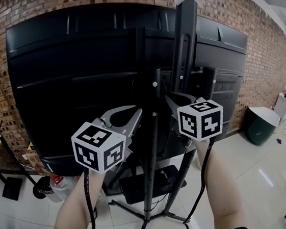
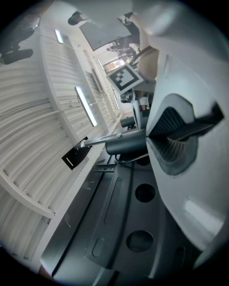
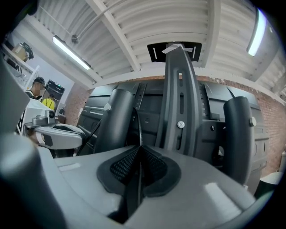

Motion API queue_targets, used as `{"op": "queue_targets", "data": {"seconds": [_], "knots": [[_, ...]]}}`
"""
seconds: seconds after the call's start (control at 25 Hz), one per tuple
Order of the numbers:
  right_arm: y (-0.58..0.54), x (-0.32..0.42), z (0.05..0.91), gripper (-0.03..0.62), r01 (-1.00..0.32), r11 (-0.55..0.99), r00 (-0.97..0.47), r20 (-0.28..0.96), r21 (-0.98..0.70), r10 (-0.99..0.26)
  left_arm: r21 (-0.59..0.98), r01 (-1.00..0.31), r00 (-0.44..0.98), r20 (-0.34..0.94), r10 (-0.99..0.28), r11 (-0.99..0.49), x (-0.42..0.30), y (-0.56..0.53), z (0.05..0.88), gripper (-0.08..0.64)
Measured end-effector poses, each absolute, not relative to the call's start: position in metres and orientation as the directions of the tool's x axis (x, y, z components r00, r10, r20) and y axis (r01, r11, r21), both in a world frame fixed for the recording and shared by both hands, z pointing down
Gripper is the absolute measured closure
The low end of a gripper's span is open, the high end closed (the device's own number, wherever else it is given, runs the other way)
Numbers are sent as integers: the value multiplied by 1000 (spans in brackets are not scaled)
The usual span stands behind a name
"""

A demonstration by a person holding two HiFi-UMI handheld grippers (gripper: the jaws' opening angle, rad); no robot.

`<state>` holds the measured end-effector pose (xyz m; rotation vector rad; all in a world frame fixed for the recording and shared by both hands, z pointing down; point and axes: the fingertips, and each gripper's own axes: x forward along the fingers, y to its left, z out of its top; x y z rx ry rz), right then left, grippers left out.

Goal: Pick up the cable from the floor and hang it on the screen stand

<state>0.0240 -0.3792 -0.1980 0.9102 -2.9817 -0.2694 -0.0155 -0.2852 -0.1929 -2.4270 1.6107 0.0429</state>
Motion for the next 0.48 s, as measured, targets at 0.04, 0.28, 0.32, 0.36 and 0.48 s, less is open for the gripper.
{"op": "queue_targets", "data": {"seconds": [0.04, 0.28, 0.32, 0.36, 0.48], "knots": [[-378, 24, -198, 575, -552, 816, -832, -44, 169, -554, -170, -915, 391, -161, -906, -365, -16, -284, -194, 555], [-372, 32, -200, 554, -582, 771, -812, -129, 257, -570, -189, -934, 343, -233, -910, -304, -19, -271, -206, 555], [-371, 35, -200, 548, -590, 762, -806, -144, 265, -574, -193, -936, 337, -240, -911, -295, -19, -268, -208, 555], [-369, 38, -201, 548, -596, 757, -802, -157, 269, -576, -195, -937, 333, -247, -910, -290, -18, -266, -210, 555], [-356, 48, -204, 526, -603, 756, -798, -207, 256, -567, -198, -936, 338, -261, -904, -292, -13, -255, -214, 555]]}}
